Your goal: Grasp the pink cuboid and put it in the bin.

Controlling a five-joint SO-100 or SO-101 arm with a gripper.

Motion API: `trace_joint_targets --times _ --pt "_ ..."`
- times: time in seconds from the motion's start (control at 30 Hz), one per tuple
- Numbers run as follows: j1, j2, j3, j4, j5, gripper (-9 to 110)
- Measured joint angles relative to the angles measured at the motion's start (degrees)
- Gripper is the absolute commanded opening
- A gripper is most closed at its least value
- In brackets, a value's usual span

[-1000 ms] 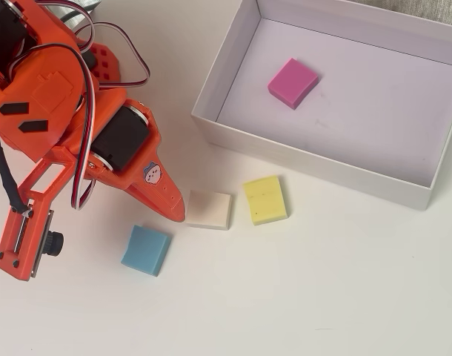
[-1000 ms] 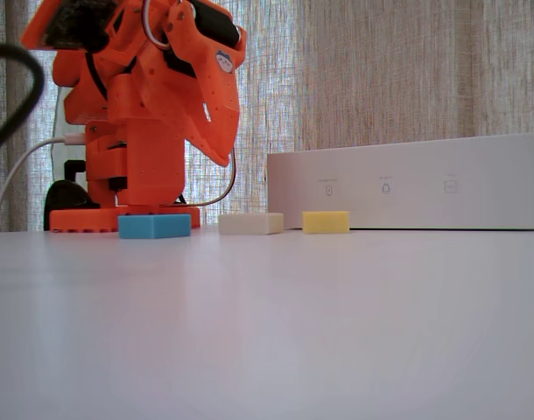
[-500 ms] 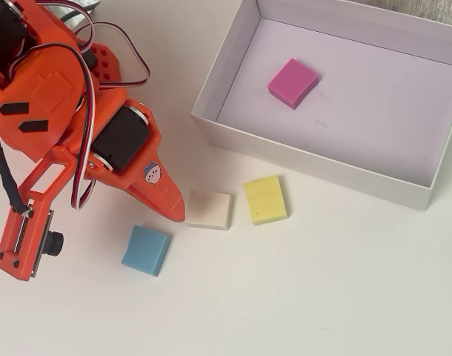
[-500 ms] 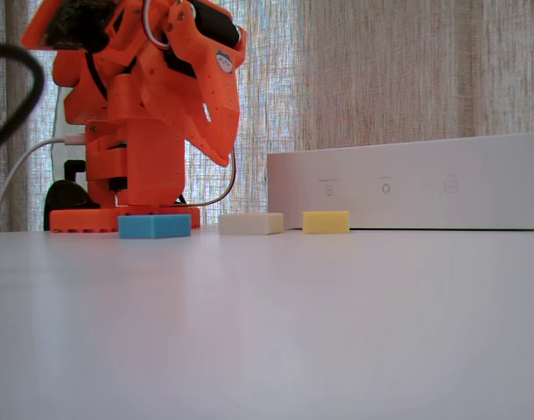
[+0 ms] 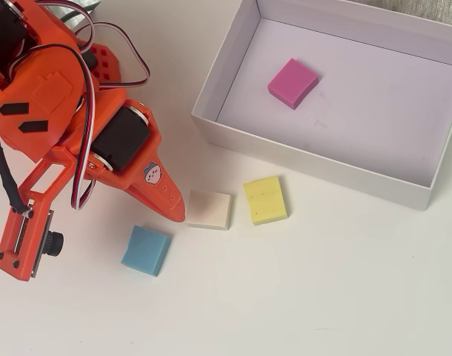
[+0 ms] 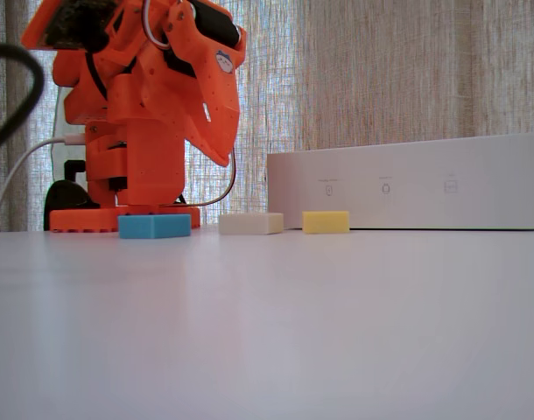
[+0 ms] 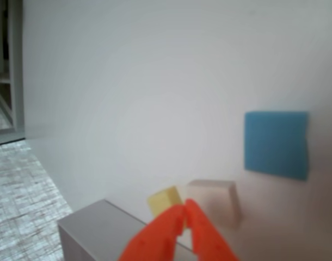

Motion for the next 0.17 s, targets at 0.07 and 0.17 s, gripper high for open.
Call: trace_joint_targets --times 0.07,0.17 --pt "0.0 0.0 0.0 0.0 0.0 -8" --pt "0.0 0.0 0.0 0.0 0.0 -8"
